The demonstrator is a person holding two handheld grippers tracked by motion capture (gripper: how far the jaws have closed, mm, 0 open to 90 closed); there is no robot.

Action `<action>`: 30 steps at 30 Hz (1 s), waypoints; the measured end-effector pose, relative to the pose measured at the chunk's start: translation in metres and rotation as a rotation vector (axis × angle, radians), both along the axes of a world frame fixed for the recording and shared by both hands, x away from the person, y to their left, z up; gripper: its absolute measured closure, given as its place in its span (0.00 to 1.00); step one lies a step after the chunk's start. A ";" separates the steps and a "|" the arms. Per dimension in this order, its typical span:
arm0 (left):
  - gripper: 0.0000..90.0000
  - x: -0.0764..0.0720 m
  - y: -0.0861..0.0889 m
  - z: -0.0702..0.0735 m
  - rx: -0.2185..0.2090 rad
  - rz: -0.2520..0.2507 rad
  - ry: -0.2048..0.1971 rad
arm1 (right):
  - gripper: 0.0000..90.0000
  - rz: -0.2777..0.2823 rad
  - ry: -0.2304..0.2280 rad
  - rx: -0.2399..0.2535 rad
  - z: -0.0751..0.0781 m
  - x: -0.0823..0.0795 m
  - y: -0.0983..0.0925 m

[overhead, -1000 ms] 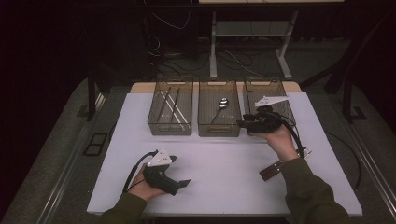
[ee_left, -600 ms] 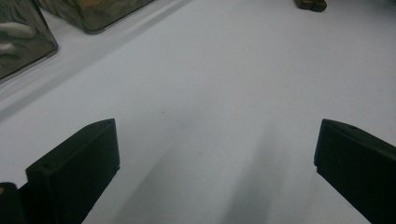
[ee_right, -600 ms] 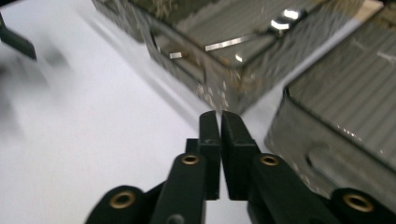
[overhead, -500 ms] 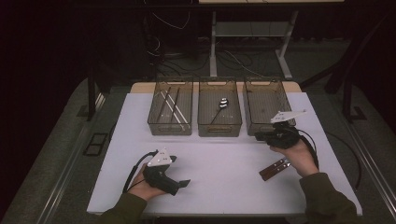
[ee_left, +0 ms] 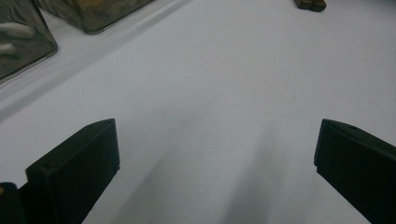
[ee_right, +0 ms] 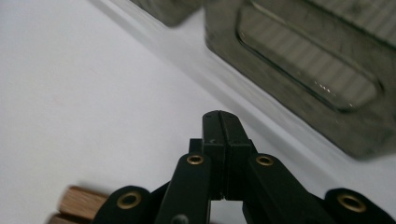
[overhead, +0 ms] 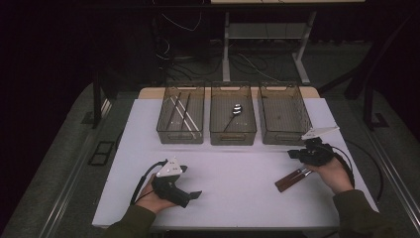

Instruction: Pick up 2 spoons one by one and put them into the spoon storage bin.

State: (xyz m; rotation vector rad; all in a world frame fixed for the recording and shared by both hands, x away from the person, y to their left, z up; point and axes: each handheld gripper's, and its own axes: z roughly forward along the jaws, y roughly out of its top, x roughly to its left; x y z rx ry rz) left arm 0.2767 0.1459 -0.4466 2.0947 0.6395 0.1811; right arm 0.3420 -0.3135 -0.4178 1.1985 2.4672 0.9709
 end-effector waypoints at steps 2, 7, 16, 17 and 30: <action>0.00 0.000 0.000 0.000 -0.001 0.000 0.001 | 1.00 -0.015 0.011 -0.021 -0.004 0.000 -0.005; 0.00 0.000 0.000 0.000 -0.001 0.000 0.000 | 1.00 -0.039 0.028 -0.062 -0.012 0.001 -0.016; 0.00 0.000 0.000 0.000 -0.001 0.000 0.001 | 1.00 -0.052 0.047 -0.100 -0.017 0.002 -0.021; 0.00 0.000 0.000 0.000 -0.002 0.000 0.001 | 1.00 -0.054 0.049 -0.103 -0.017 0.002 -0.021; 0.00 -0.001 -0.001 0.000 -0.002 -0.001 0.003 | 1.00 -0.060 0.071 -0.146 -0.019 -0.003 -0.020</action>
